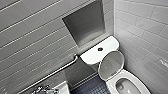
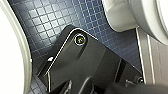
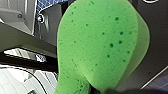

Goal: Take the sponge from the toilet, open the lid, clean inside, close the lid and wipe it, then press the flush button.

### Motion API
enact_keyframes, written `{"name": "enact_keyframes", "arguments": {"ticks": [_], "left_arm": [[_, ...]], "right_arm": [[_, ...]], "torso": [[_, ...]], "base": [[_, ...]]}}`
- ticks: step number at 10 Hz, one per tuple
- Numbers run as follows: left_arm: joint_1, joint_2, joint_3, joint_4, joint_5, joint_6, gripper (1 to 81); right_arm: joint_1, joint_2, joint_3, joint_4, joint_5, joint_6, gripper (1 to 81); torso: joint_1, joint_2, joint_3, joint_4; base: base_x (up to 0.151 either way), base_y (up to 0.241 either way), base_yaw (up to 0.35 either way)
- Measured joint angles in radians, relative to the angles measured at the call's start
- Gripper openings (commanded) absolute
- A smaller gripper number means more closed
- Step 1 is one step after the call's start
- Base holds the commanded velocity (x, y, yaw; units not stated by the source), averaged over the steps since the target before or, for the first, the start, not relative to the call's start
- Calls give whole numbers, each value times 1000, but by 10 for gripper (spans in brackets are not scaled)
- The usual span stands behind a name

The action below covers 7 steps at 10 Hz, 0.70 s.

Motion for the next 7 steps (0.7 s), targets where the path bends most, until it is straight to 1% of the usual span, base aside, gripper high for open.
{"name": "enact_keyframes", "arguments": {"ticks": [2, 3, 4, 5, 7], "left_arm": [[-63, 0, 0, -63, 6, 0, 811], [-100, 12, -3, -96, 7, 0, 811], [-129, 34, -7, -148, 8, 0, 811], [-151, 57, -15, -202, 9, 0, 811], [-194, 86, -29, -276, 10, 0, 811]], "right_arm": [[5, 26, -63, -6, -25, 0, 10], [9, 50, -103, -16, -49, 0, 10], [11, 70, -132, -41, -79, 1, 10], [9, 79, -138, -62, -92, 1, 10], [3, 81, -140, -74, -97, 1, 10]], "torso": [[0, 0, 0, 0], [0, 0, 0, 0], [0, 0, 0, 0], [0, 0, 0, 0], [0, 0, 0, 0]], "base": [[0, 0, 0], [0, 0, 0], [0, 0, 0], [0, 0, 0], [0, 0, 0]]}}
